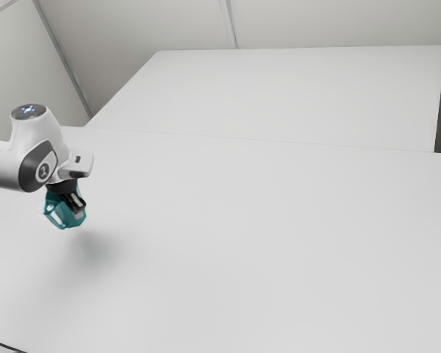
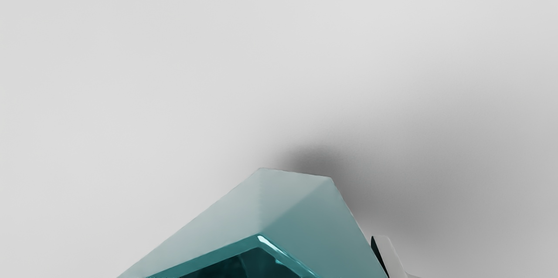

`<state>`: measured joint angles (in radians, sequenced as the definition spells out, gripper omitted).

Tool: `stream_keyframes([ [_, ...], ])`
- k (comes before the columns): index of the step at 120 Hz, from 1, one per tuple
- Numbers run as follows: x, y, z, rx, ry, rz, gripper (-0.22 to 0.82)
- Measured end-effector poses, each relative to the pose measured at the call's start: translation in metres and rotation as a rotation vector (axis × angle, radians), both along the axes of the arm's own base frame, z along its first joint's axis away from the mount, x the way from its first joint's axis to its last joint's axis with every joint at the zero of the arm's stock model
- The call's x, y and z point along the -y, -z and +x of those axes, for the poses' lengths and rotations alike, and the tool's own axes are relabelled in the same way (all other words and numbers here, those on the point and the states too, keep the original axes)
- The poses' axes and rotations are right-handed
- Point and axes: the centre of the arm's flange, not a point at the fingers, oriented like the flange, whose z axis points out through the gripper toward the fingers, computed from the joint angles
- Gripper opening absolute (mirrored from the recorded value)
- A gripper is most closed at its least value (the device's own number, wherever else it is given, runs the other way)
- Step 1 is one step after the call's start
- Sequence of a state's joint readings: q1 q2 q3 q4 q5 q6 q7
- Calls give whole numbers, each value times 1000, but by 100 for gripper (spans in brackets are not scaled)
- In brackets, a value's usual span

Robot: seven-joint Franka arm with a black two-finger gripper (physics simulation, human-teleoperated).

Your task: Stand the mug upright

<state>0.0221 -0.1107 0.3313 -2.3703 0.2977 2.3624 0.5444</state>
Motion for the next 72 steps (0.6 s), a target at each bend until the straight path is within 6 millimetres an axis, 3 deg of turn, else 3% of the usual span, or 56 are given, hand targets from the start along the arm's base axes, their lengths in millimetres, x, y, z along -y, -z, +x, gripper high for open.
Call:
stream_keyframes([
  [37, 36, 0, 21, 57, 4, -5, -18],
  [53, 64, -14, 23, 86, 30, -2, -18],
  [72, 94, -14, 25, 83, 41, 1, -18],
])
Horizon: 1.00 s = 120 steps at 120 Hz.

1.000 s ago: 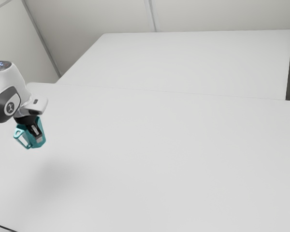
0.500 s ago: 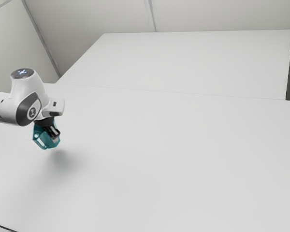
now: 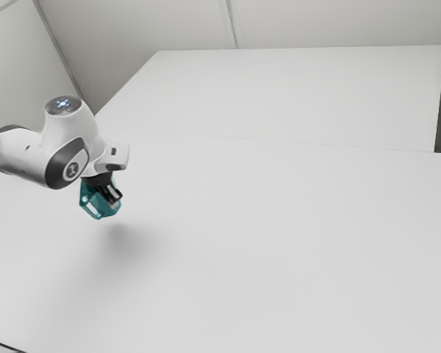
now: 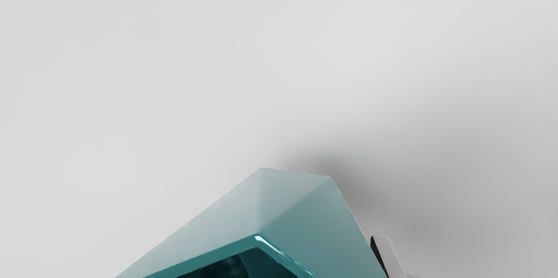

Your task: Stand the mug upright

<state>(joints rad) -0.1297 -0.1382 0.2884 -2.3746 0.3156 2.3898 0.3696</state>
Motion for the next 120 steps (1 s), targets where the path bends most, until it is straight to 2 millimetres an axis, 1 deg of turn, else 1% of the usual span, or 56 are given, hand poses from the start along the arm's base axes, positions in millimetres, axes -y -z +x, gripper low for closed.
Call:
stream_keyframes([
  [20, 19, 4, 2, -5, -18, -4, -18],
  [64, 68, 25, 11, -22, -22, -15, -18],
  [120, 99, 33, 21, -19, -30, -16, -18],
])
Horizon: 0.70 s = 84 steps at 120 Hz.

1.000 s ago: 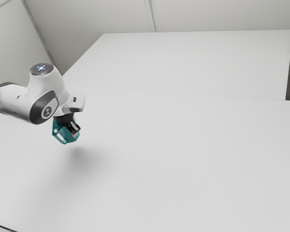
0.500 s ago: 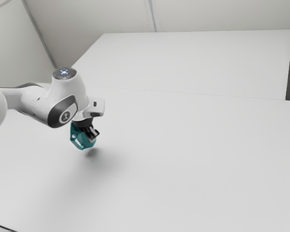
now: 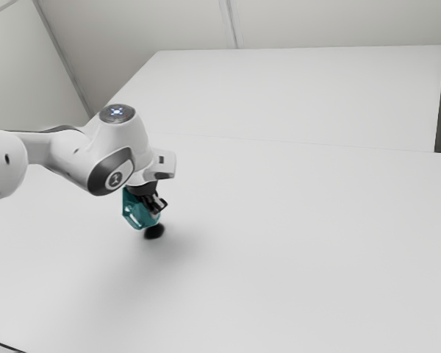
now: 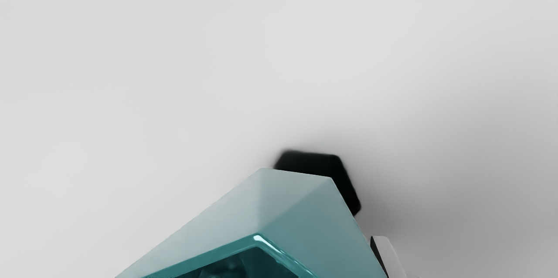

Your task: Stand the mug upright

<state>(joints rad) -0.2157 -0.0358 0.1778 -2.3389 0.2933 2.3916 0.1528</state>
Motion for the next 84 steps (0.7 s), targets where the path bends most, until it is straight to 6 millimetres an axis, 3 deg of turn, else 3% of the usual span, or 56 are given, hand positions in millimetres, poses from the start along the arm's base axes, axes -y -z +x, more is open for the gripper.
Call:
stream_keyframes([
  [60, 27, 15, 1, -20, 12, 6, -18],
  [84, 29, 7, -20, -14, 1, 1, -18],
])
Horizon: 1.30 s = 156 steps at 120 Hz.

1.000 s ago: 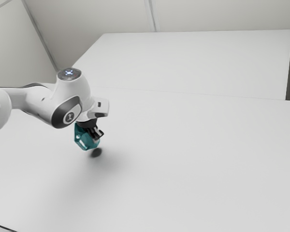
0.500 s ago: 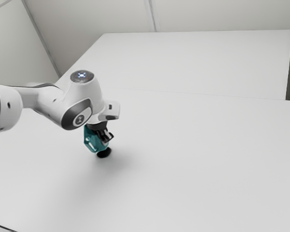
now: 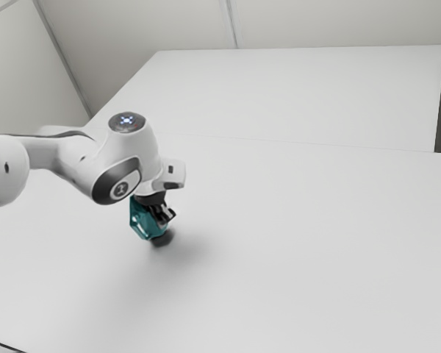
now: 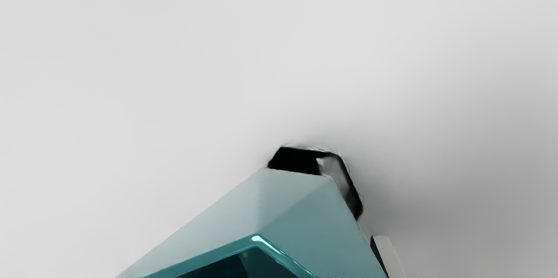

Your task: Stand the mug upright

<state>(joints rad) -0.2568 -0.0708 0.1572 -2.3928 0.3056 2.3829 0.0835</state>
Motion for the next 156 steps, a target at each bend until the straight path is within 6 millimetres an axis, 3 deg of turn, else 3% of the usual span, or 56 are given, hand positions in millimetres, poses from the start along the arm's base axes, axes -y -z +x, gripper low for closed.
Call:
stream_keyframes([
  [36, -7, 16, -16, -30, -45, 2, -18],
  [55, -6, 26, -16, -39, -43, 17, -18],
  [117, -5, 29, -10, 12, -20, 44, -18],
  [156, -5, 29, -10, 15, -28, 32, -1],
])
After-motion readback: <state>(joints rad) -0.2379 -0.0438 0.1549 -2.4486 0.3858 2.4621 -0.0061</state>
